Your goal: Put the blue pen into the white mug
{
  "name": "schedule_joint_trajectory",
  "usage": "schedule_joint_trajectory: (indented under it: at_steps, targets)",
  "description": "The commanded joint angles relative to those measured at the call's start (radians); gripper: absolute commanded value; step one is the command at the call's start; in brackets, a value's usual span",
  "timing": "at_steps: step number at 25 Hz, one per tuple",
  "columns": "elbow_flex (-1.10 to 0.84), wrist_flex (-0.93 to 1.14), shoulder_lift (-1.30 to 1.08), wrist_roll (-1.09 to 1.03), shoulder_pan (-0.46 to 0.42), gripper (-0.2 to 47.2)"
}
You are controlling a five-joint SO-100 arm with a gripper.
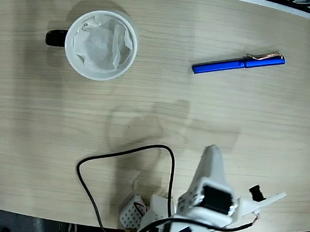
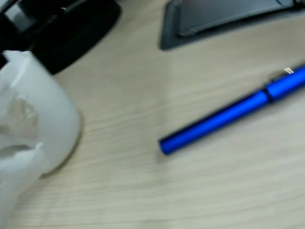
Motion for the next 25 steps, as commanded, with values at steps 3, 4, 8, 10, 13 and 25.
schedule_joint_trajectory:
  at_steps: [3, 4, 8, 10, 13, 25]
  targets:
    - [-0.138, -0.011, -0.167, -0.084, 0.095, 0.1]
    - [-0.158, -0.011, -0.201, -0.114, 0.110, 0.1]
    - [-0.236, -0.011, -0.339, -0.239, 0.167, 0.1]
    - [-0.284, -0.011, -0.399, -0.301, 0.192, 0.1]
    - [-0.364, -0.011, -0.485, -0.410, 0.215, 0.1]
    - [-0.703, -0.011, -0.808, -0.891, 0.287, 0.2]
